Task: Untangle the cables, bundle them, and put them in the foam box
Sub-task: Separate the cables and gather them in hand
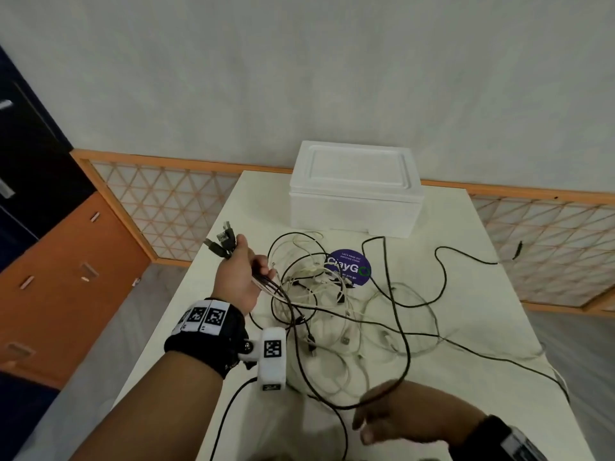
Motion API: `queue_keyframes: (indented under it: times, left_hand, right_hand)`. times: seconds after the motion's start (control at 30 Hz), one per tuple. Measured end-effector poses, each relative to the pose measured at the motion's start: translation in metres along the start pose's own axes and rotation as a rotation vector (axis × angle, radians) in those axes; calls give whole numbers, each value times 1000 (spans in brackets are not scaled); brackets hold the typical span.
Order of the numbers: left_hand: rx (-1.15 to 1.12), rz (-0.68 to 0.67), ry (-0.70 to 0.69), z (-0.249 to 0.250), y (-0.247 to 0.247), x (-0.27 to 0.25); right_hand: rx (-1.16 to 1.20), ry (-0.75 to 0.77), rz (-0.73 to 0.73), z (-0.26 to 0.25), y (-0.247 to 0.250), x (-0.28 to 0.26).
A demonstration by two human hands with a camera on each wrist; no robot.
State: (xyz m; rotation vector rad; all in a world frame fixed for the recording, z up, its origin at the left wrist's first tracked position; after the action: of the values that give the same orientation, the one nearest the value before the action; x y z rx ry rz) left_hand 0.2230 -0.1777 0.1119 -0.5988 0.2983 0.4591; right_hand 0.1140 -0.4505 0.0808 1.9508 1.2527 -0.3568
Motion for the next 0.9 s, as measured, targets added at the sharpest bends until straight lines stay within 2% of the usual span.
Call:
queue_keyframes:
  times: [0.1,0.2,0.27,0.37,0.43,0.47,0.5,0.53,0.57,0.6,0.63,0.67,0.73,0.8,0.9]
  left_hand:
    - [13,-62,-28,2,-7,-12]
    - [104,-98,-92,9,-12,-24]
    - [145,-111,-115,15,-14,-29]
    - [194,-153,-126,25,-13,-36]
    - [166,-221,-86,30,-14,-40]
    - [138,-268,-51,31,-15,-42]
    - [114,-321,-20,33,-17,-44]
    - [101,-375,3,34,-21,-46]
    - [95,-425,18,35,-25,-49]
    - [89,-474,27,35,-30,-53]
    - [85,-521,29,35,-36,-57]
    - [83,-559,21,35,-40,-61]
    - [66,-577,-24,40,-43,-64]
    - [-1,-541,-94,52,-34,-56]
    - [-98,-408,-213,80,-2,-33]
  right_hand:
    - [215,84,112,-27,23,-1]
    - [274,21,35,-42,44,-15]
    - [129,-111,55,-41,54,-26]
    - [-220,-478,373,-22,82,-46]
    - [-387,-584,636,-29,105,-61]
    - [-424,-563,763,-41,114,-65]
    - [-390,-461,896,-56,119,-63]
    - [-298,-287,990,-75,121,-53]
    - [-187,-94,1003,-95,119,-35]
    - [-110,64,931,-115,112,-12]
    - [-55,156,804,-128,102,12]
    - [-28,206,696,-135,94,37]
    - [8,221,621,-136,84,70]
    - [-61,235,641,-132,82,75]
    - [-176,163,648,-109,78,60]
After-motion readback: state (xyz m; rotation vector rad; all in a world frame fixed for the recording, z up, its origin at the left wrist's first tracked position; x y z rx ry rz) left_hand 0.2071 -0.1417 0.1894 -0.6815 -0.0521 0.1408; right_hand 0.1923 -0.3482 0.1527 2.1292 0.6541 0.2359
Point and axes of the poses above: each hand's wrist, its own x-axis towards the middle knuckle, its own y-axis out of the back of the hand, z = x × y, the point moved 2 cm from there along x, towards the middle knuckle
